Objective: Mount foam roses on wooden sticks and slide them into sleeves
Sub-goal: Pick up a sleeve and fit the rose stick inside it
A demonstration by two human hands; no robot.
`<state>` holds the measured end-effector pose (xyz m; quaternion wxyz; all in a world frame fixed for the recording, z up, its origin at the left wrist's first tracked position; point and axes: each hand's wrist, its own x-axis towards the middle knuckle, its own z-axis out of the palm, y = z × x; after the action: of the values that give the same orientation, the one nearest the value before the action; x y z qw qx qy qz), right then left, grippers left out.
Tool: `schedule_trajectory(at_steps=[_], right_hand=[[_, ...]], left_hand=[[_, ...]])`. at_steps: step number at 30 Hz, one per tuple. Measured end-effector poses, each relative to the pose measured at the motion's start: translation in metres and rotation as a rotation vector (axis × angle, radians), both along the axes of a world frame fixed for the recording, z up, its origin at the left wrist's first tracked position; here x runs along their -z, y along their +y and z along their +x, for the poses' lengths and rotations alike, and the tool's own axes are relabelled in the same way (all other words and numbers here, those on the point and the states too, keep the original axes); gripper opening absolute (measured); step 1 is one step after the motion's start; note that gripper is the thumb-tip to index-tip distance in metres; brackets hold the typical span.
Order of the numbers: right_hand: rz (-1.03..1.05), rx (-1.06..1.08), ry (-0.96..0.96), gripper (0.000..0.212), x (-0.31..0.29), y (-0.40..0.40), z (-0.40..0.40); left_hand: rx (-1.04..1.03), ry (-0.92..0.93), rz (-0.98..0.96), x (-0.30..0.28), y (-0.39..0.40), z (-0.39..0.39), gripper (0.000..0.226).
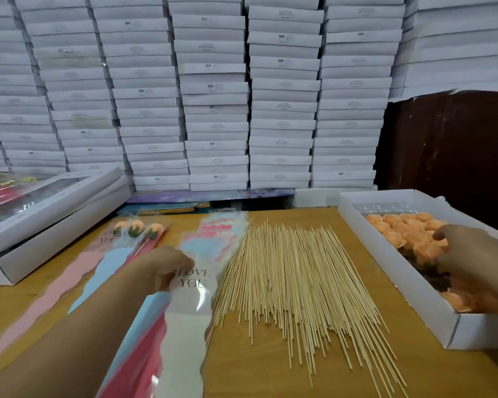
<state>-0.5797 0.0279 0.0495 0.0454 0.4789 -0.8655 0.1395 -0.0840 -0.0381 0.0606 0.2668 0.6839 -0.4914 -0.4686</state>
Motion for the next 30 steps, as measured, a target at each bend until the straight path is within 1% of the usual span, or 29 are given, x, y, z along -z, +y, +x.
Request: schedule_trajectory(at_steps=[3, 5, 7, 8, 9, 10, 11, 12, 15, 16, 17, 18, 19, 20, 22, 23, 24, 27, 28, 30], right_hand=[[0.003, 0.001, -0.007, 0.056, -0.004, 0.004, 0.004], [0.004, 0.001, 0.000, 0.055, -0.006, 0.007, 0.006], [0.018, 0.000, 0.014, 0.054, -0.008, 0.010, 0.008], [0.023, -0.001, 0.017, 0.054, -0.009, 0.011, 0.009], [0.026, -0.002, 0.017, 0.054, -0.010, 0.012, 0.009], [0.027, -0.002, 0.018, 0.054, -0.011, 0.012, 0.009], [0.031, -0.004, 0.023, 0.054, -0.013, 0.013, 0.009], [0.039, -0.005, 0.028, 0.054, -0.014, 0.013, 0.010], [0.039, -0.007, 0.044, 0.054, -0.019, 0.016, 0.014], [0.033, -0.005, 0.047, 0.054, -0.022, 0.016, 0.016], [0.029, -0.005, 0.049, 0.057, -0.026, 0.017, 0.018], [0.026, -0.010, 0.050, 0.059, -0.032, 0.018, 0.022], [0.015, -0.027, 0.050, 0.060, -0.038, 0.018, 0.028], [-0.008, -0.058, 0.044, 0.061, -0.044, 0.019, 0.035], [-0.068, -0.169, -0.009, 0.059, -0.055, 0.022, 0.055], [-0.095, -0.239, -0.066, 0.059, -0.059, 0.024, 0.068], [-0.118, -0.316, -0.140, 0.060, -0.062, 0.027, 0.082], [-0.123, -0.566, -0.352, 0.062, -0.059, 0.034, 0.131], [-0.109, -0.628, -0.377, 0.064, -0.055, 0.034, 0.146], [-0.093, -0.708, -0.387, 0.064, -0.044, 0.031, 0.170]], left_hand=[[-0.020, -0.156, -0.076, 0.003, -0.011, 0.014, 0.020], [-0.078, -0.179, -0.165, 0.003, -0.019, 0.019, 0.034], [-0.114, -0.281, -0.296, 0.004, -0.025, 0.022, 0.052], [-0.107, -0.377, -0.348, 0.007, -0.025, 0.022, 0.065], [-0.083, -0.517, -0.384, 0.011, -0.026, 0.022, 0.079], [-0.047, -0.697, -0.409, 0.015, -0.026, 0.021, 0.087], [-0.005, -0.854, -0.432, 0.021, -0.024, 0.018, 0.088], [0.040, -0.952, -0.456, 0.027, -0.023, 0.013, 0.081], [0.165, -1.024, -0.457, 0.038, -0.012, -0.010, 0.038], [0.195, -1.090, -0.446, 0.040, -0.007, -0.019, 0.033], [0.204, -1.156, -0.467, 0.043, -0.004, -0.026, 0.033], [0.195, -1.182, -0.523, 0.043, -0.001, -0.034, 0.036], [0.190, -1.138, -0.599, 0.041, 0.003, -0.043, 0.039], [0.204, -1.022, -0.677, 0.038, 0.009, -0.053, 0.042], [0.285, -0.653, -0.764, 0.029, 0.021, -0.077, 0.044], [0.349, -0.485, -0.764, 0.027, 0.029, -0.089, 0.045], [0.420, -0.363, -0.752, 0.025, 0.037, -0.101, 0.048], [0.572, -0.153, -0.686, 0.028, 0.052, -0.131, 0.062], [0.608, -0.100, -0.657, 0.030, 0.054, -0.138, 0.065], [0.660, -0.029, -0.641, 0.034, 0.055, -0.146, 0.060]])
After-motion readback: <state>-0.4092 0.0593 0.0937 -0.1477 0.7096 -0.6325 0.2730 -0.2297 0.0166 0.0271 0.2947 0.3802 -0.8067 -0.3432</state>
